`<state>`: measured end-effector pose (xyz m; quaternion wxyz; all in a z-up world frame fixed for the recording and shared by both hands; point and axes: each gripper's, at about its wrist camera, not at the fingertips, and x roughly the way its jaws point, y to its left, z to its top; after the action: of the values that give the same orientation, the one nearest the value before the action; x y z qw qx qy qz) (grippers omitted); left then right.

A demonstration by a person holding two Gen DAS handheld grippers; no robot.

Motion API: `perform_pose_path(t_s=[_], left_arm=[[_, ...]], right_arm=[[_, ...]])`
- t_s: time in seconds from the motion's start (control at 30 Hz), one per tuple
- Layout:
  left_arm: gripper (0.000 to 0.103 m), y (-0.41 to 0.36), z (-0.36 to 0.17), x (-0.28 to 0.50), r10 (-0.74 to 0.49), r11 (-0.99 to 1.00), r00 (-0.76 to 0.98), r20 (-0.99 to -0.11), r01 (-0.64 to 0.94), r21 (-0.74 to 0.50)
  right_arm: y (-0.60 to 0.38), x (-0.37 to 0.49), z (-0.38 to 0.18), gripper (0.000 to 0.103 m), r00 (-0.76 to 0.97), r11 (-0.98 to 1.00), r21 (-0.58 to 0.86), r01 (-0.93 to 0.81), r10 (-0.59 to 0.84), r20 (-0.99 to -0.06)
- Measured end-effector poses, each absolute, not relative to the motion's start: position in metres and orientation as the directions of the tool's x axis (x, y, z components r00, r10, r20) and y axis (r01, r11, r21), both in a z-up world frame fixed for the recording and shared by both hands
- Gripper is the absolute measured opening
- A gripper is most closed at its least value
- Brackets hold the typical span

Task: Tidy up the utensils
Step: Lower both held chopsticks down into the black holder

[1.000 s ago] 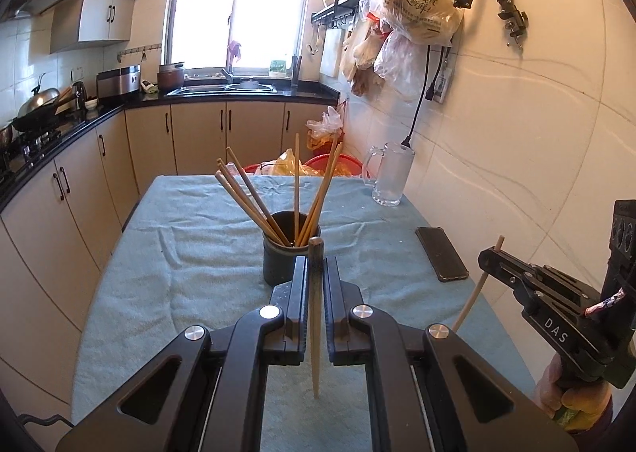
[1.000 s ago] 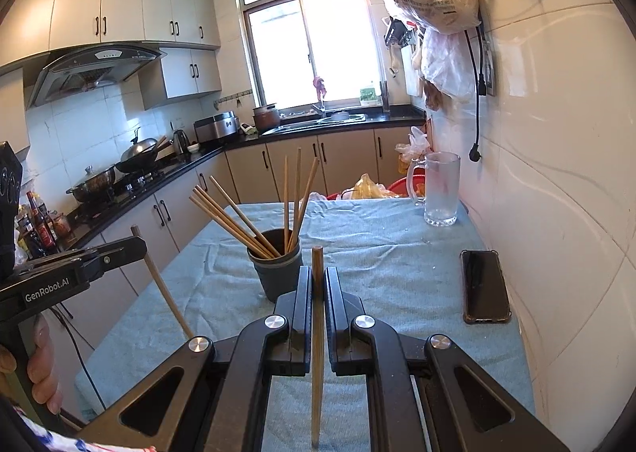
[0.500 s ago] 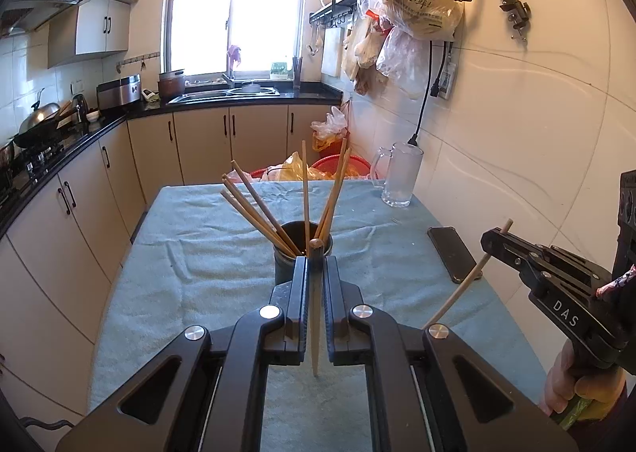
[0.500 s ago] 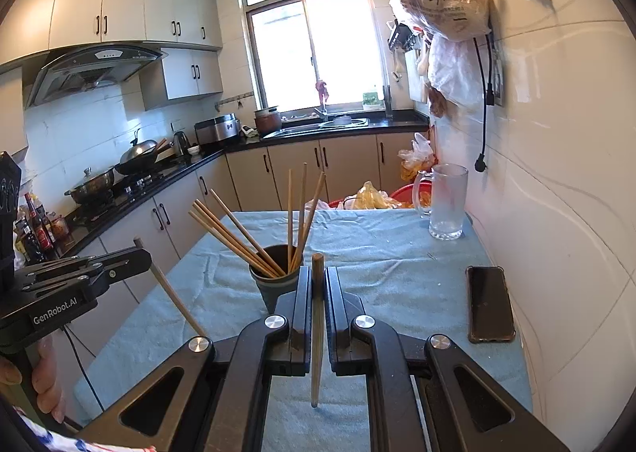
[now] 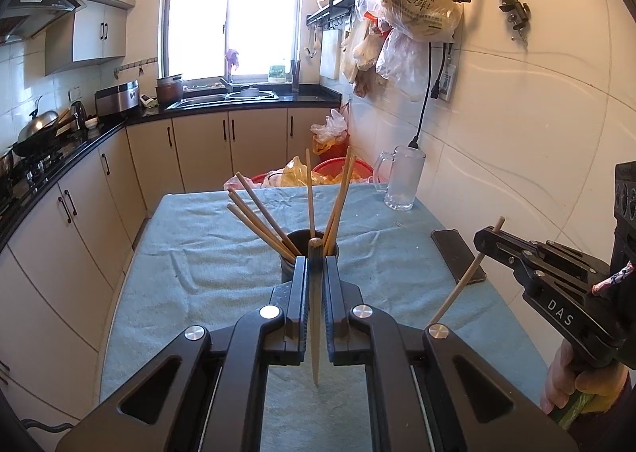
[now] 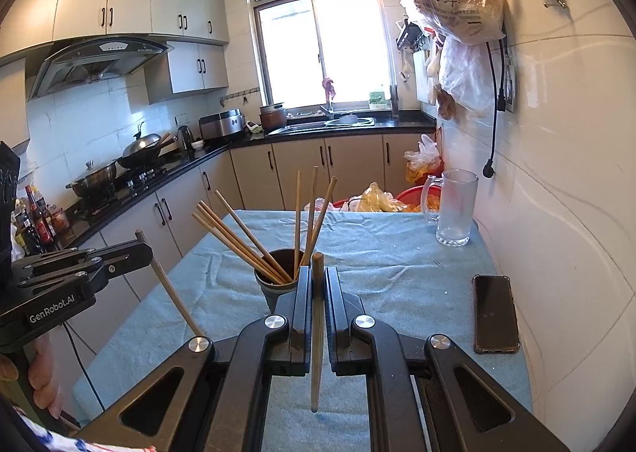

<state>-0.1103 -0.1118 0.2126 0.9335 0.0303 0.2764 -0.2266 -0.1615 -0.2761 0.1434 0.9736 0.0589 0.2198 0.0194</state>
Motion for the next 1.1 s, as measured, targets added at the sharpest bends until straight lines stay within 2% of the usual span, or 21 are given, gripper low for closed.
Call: perform_pose_path(t_s=[0.57,0.77,1.1], left_arm=[[0.006,-0.106,0.232,-0.105,-0.429,0.874,0.742,-0.515,0.486,-0.028],[0.006,-0.103,0.254,-0.108,-0.443,0.864,0.757,-0.481,0.504,-0.003],[0.006,-0.09,0.298,-0.093,-0.507,0.846,0.745,-0.434,0.526,-0.086]], right_arm=[[-0.265,-0.14,0.152,0.006,0.894,0.992,0.118,-0.04,0.088,-0.44],[-0.265,-0.134,0.161,0.006,0.893,0.991,0.126,-0.046,0.097,-0.44],[-0.269,-0.119,0.187,0.006,0.902,0.989,0.144,-0.047,0.104,-0.419]])
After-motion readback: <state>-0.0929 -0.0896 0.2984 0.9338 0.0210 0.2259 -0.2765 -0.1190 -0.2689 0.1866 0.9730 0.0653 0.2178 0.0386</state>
